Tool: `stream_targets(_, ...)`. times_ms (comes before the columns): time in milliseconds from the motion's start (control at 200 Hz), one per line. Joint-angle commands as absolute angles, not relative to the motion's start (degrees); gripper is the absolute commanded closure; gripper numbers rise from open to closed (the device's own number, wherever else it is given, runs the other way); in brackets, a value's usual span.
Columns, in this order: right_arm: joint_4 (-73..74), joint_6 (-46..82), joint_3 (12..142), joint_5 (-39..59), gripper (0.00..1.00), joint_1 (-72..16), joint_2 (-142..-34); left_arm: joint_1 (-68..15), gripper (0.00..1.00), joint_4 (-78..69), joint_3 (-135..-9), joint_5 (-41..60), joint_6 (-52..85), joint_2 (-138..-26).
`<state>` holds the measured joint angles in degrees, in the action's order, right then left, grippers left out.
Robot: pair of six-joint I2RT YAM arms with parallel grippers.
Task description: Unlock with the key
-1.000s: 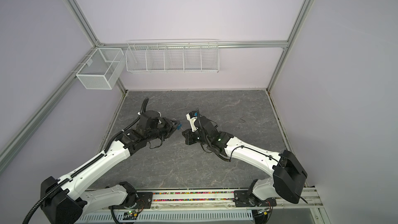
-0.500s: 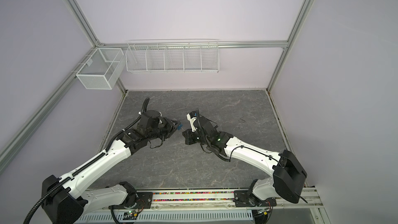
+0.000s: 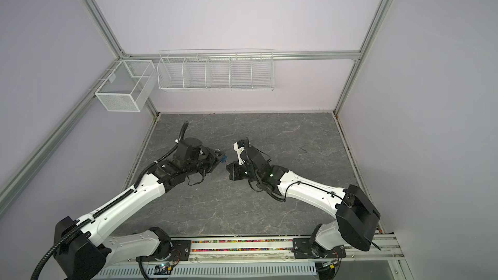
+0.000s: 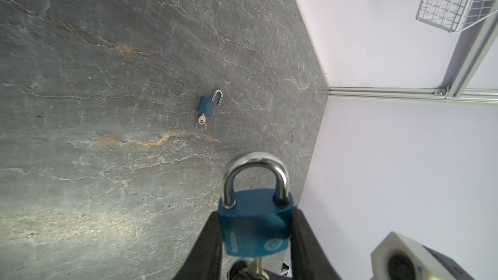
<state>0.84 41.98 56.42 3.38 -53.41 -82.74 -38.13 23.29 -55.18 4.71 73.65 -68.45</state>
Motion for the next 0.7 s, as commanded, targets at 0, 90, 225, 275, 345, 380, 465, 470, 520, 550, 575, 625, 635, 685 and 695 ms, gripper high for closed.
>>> stream_targets(0,10.74,42.98,56.16,6.48,0.94,-54.26,-82.38,-39.11,1.0,25.52,-56.09,6.95,72.33,-69.16)
stream_targets(90,11.61,43.7,55.75,7.12,0.94,-54.25,-82.1,-39.11,1.0,25.46,-55.92,7.09,72.25,-69.76)
stream_targets(225,12.6,45.14,55.13,8.18,0.94,-54.25,-82.44,-39.11,1.0,25.43,-55.81,6.95,72.07,-70.04)
stream_targets(275,12.5,45.56,54.68,7.7,0.94,-54.27,-82.34,-39.11,1.0,25.61,-55.81,6.72,71.91,-69.99)
stream_targets(345,13.26,45.84,53.85,7.17,0.94,-54.29,-81.72,-39.03,1.0,26.16,-55.77,6.33,71.72,-69.97)
stream_targets(380,13.27,45.87,53.75,7.1,0.94,-54.3,-81.69,-39.02,1.0,26.2,-55.66,6.24,71.8,-69.88)
stream_targets(465,13.9,45.78,53.92,7.62,0.94,-54.25,-81.93,-39.02,1.0,25.84,-55.39,6.21,71.98,-69.82)
stream_targets(470,13.94,45.78,53.94,7.59,0.94,-54.28,-81.97,-39.02,1.0,25.84,-55.38,6.22,71.98,-69.85)
stream_targets(520,14.06,45.96,54.13,7.86,0.94,-54.31,-82.09,-39.02,1.0,25.91,-55.43,6.16,71.98,-69.88)
stream_targets(550,14.38,46.12,54.06,7.89,0.94,-54.38,-82.1,-39.02,1.0,25.84,-55.3,6.06,71.98,-69.96)
stream_targets(575,14.5,46.15,54.01,7.91,0.94,-54.47,-82.18,-39.02,1.0,25.84,-55.25,6.06,71.98,-70.01)
stream_targets(625,14.29,46.19,54.22,7.85,0.94,-54.61,-82.26,-39.02,1.0,25.58,-55.07,6.15,72.07,-70.12)
stream_targets(635,14.21,46.22,54.25,7.94,0.94,-54.68,-82.22,-39.02,1.0,25.51,-55.03,6.15,72.07,-70.13)
stream_targets(685,13.96,46.25,54.19,7.74,0.94,-54.74,-82.16,-39.02,1.0,25.53,-55.03,5.96,72.07,-70.29)
stream_targets(695,14.06,46.26,54.07,7.73,0.94,-54.69,-82.11,-39.02,1.0,25.46,-54.98,5.91,72.11,-70.24)
